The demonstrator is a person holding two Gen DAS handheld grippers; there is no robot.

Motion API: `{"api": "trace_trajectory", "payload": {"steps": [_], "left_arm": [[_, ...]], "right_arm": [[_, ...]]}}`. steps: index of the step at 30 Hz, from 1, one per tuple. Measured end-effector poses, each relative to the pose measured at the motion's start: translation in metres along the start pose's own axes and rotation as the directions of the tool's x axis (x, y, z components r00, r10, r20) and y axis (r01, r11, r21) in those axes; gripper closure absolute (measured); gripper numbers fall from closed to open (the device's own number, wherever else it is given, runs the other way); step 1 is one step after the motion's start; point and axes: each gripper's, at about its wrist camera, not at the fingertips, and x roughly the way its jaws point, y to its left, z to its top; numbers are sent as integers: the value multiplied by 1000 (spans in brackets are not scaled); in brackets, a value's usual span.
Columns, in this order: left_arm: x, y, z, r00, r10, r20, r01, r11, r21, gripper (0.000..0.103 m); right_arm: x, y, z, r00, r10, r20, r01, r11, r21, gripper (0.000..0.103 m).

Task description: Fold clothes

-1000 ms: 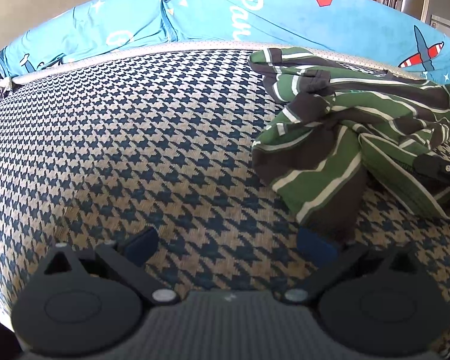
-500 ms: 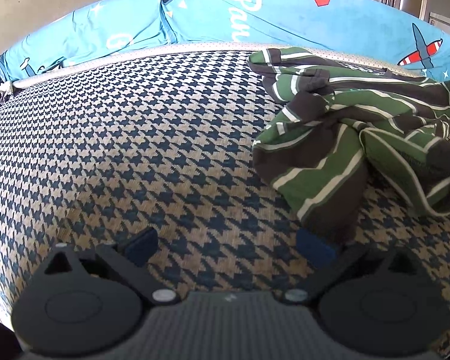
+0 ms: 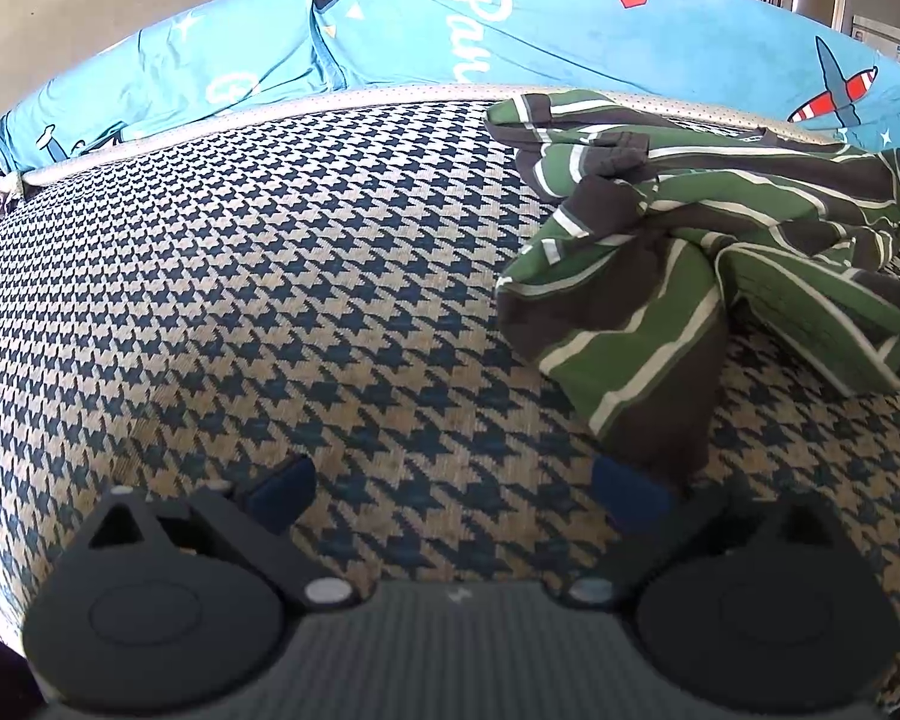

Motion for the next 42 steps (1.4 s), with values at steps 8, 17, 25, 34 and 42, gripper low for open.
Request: {"api": "trace_trajectory", "payload": {"steps": [8, 17, 25, 34, 42], "left_arm": [[-3, 5, -1, 1000, -9, 5, 10, 1000, -18, 0], [-4, 5, 4, 1000, -22, 11, 22, 999, -41, 0], [-1, 5, 3, 1000, -24, 4, 24, 999, -38, 0], [-1, 5, 2, 1000, -21, 2, 21, 999, -35, 0], [-4, 6, 4, 1000, -29, 13, 29, 998, -48, 0]], "right_arm": [[-5, -14, 6, 993, 111, 38, -116, 982, 147, 52], [37, -3, -4, 997, 43, -70, -36, 994, 99, 48], [51, 16, -16, 997, 3, -82, -8, 998, -56, 79], [47, 12, -14, 997, -7, -73, 4, 999, -43, 92], [-15, 15, 6, 996, -40, 78, 44, 998, -53, 98]]}}
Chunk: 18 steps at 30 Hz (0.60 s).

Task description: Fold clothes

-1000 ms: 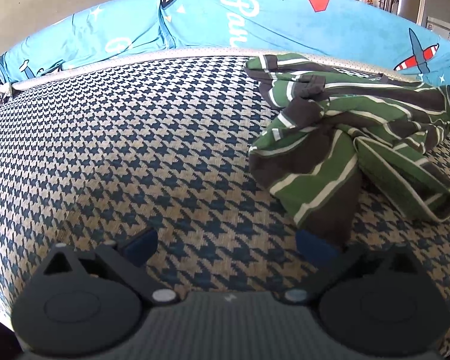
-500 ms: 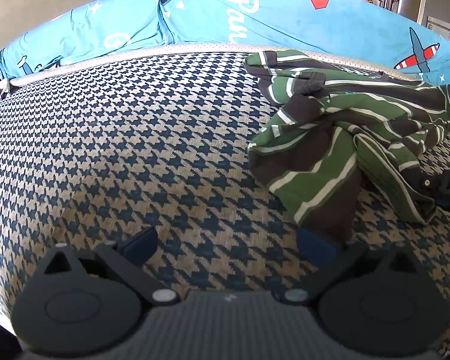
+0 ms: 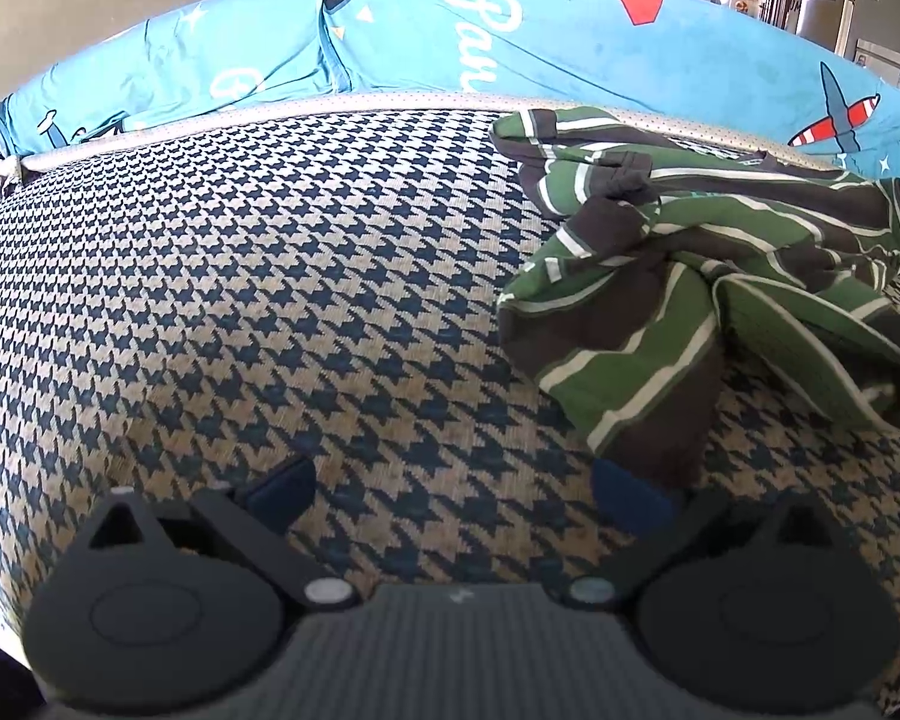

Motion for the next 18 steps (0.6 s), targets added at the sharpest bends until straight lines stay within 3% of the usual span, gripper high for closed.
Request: {"api": "trace_trajectory", "payload": {"steps": [5, 9, 12, 18], "left_arm": [[-3, 0, 1, 1000, -1, 6, 1, 1000, 1, 0], [-5, 1, 1, 1000, 6, 14, -5, 1000, -4, 0], [-5, 1, 0, 1000, 12, 14, -12, 1000, -6, 0], [-4, -1, -1, 1000, 10, 9, -10, 1000, 4, 0]], "right_arm": [[-37, -21, 11, 992, -94, 88, 95, 995, -16, 98], [-31, -39, 5, 998, -61, 12, 60, 996, 60, 97], [-16, -39, -3, 997, -50, -60, 53, 997, 54, 96], [5, -32, -10, 994, 48, -98, -39, 995, 87, 76]]}}
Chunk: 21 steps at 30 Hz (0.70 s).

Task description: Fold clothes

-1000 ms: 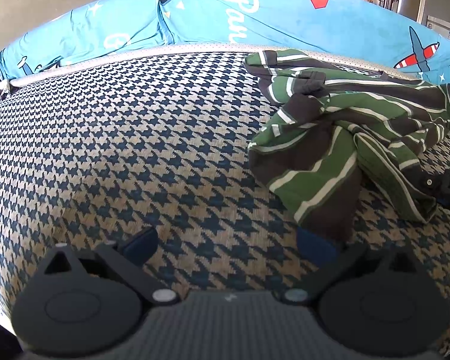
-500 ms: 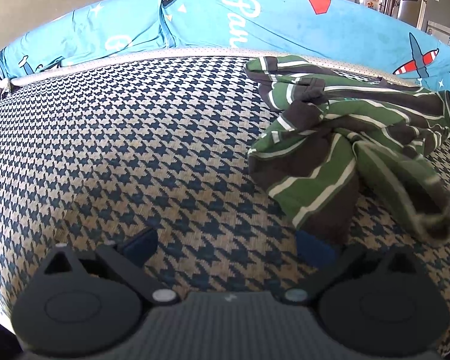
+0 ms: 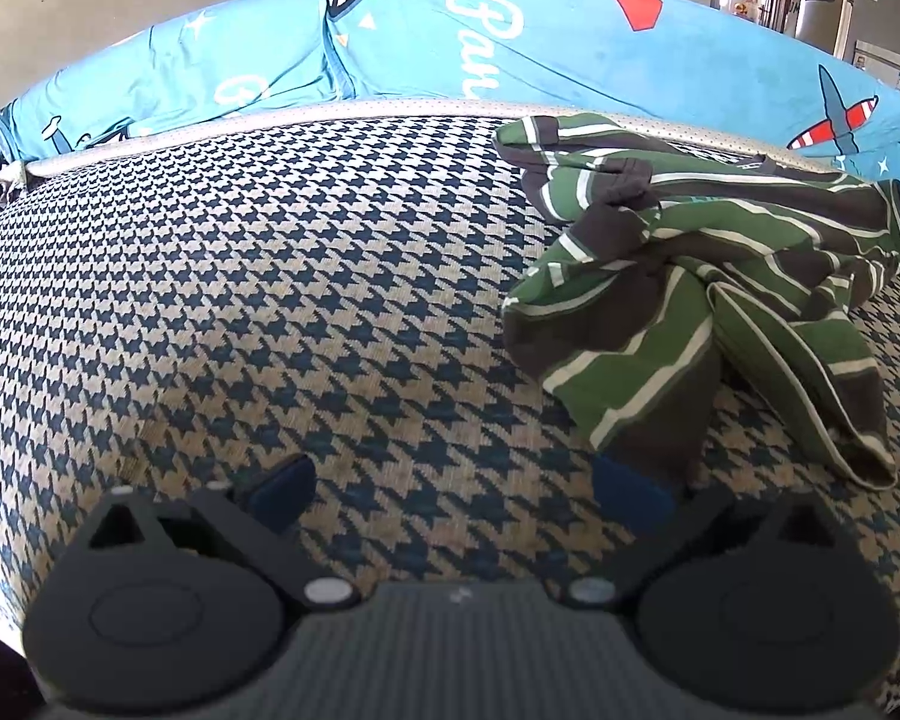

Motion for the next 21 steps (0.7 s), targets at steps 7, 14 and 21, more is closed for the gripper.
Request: {"api": "trace_trajectory", "payload": {"steps": [7, 14, 21], "left_arm": [[2, 1, 0, 1000, -14, -8, 14, 1000, -2, 0], [3, 3, 0, 1000, -20, -13, 19, 1000, -11, 0], [3, 3, 2, 1000, -20, -10, 20, 1000, -19, 0]], "right_arm": [[38, 13, -8, 997, 16, -77, -17, 1000, -12, 67], [53, 28, -17, 997, -17, -70, 10, 994, -109, 93], [28, 40, -16, 997, -81, 20, 83, 977, -197, 95]]}}
